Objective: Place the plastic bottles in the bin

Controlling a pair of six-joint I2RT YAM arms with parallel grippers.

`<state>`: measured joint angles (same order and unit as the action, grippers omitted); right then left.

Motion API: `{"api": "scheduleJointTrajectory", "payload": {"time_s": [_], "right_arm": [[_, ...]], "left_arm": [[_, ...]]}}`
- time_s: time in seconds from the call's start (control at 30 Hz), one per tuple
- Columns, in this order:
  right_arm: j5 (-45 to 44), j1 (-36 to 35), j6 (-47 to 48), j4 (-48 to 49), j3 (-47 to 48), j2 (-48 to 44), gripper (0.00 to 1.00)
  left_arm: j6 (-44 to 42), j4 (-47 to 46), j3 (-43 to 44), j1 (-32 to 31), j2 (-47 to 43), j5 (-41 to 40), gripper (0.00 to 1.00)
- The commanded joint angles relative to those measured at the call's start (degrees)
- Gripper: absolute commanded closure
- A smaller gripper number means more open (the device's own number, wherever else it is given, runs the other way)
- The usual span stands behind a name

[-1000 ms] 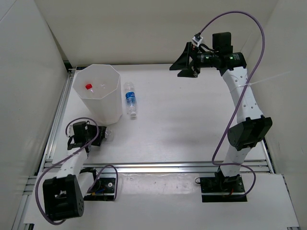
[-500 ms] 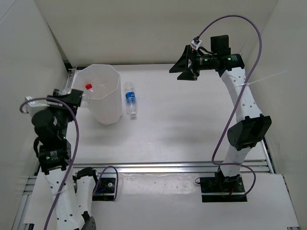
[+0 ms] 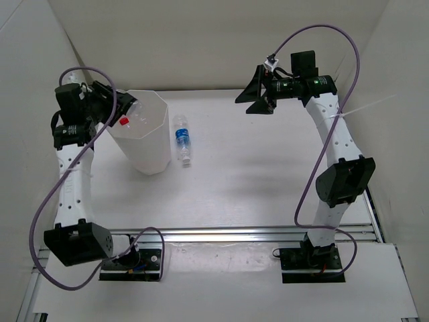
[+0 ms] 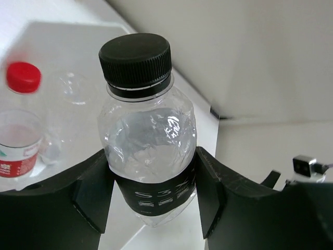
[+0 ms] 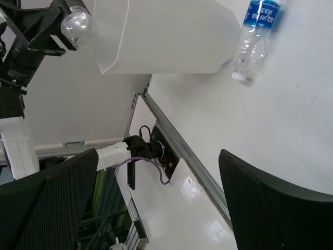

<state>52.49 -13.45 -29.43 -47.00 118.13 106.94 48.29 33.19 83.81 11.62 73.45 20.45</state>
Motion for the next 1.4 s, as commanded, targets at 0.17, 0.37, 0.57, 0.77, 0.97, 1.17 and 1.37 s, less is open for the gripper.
{"api": "scheduleJointTrajectory", "payload": {"time_s": [0.17,0.37,0.57,0.77,0.97,1.17,1.37], "right_arm": [[1.1,-0.3,-1.6,3.2,-0.5,2.0,0.00],[-0.3,-2.6,-5.8,11.8,-6.5,6.0,0.00],[-3.0,-9.8,-5.2,12.5,2.2,19.7,0.00],[-3.5,-14.1,-7.7,13.2,10.1,31.9,0.00],[-1.3,-16.4,-9.8,19.7,5.4,35.0,0.00],[-0.8,-17.0,-13.5,24.2,11.7,41.4,0.00],[-5.7,-17.0,-19.4,30.0,16.6,46.4,0.00]], "left_arm": [[-3.2,0.3,2.8,-2.8,-6.6,1.3,0.00],[-4.6,2.1,4.4,-1.6,-13.4,-6.0,0.00],[-4.6,17.8,-1.1,-1.1,-19.9,-17.4,0.00],[-8.6,31.3,-5.0,-1.1,-24.7,-24.0,0.00],[-10.1,36.2,-4.5,-1.1,-27.7,-28.3,0.00],[-9.6,41.5,-2.6,-1.1,-27.7,-29.5,0.00],[-8.5,43.2,-1.3,-1.1,-26.1,-27.6,0.00]]}}
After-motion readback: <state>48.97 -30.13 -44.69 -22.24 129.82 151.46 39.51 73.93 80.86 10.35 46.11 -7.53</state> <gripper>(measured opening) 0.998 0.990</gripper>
